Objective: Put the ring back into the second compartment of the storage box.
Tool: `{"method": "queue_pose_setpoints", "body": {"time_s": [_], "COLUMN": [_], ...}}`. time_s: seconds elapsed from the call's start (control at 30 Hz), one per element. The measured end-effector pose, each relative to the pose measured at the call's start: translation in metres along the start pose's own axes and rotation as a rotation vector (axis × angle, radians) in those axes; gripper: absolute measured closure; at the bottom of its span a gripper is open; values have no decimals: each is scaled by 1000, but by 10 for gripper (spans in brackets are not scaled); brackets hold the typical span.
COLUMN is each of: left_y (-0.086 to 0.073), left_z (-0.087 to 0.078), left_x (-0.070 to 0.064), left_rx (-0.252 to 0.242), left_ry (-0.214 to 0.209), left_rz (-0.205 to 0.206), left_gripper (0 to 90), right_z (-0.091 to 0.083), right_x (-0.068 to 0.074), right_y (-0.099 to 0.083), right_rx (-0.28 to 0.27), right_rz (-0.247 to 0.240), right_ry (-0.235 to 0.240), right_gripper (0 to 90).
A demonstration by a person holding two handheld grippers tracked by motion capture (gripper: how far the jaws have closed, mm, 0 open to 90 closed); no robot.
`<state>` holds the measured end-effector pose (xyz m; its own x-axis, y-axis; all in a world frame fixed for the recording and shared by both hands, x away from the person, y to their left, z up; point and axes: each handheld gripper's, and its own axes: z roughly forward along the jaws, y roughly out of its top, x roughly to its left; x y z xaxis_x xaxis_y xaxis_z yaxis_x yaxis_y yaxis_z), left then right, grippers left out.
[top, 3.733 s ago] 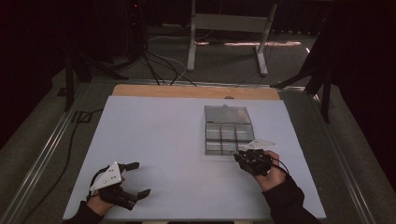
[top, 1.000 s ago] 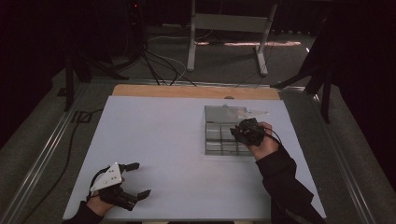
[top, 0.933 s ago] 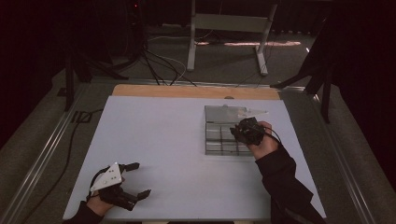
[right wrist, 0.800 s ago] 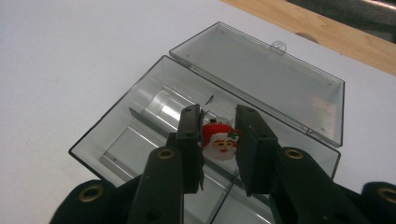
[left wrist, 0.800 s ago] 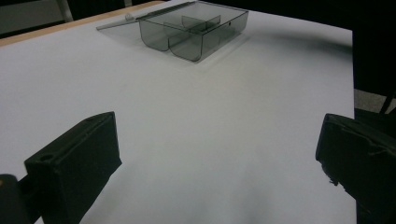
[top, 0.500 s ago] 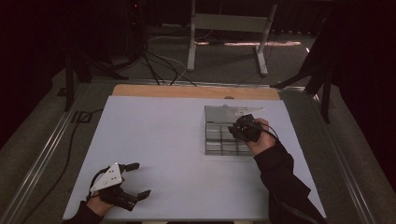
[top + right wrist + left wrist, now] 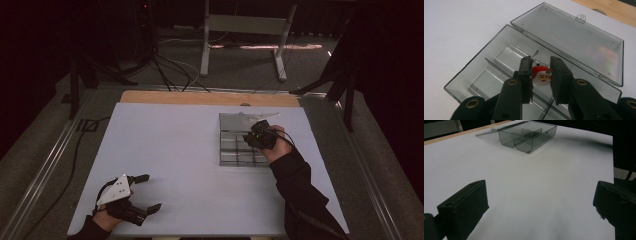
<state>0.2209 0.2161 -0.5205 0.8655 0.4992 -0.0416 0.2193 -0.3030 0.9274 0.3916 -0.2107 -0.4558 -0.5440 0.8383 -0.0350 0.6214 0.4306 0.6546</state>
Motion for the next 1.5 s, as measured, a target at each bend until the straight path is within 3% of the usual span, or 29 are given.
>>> {"method": "queue_pose_setpoints", "body": {"time_s": [0.93, 1.5], "left_y": [0, 0], "left_z": [1, 2], "left_x": [0, 0], "left_rx": [6, 11], "left_ry": [-1, -4], "left_rz": [2, 5], "left_gripper": [2, 2], "right_z": [31, 42], "right_x": [-12, -12], "right_y": [-7, -7], "right_rx": [83, 126], "right_rz": [52, 52], "right_ry": [15, 24], "right_gripper": [715, 712]}}
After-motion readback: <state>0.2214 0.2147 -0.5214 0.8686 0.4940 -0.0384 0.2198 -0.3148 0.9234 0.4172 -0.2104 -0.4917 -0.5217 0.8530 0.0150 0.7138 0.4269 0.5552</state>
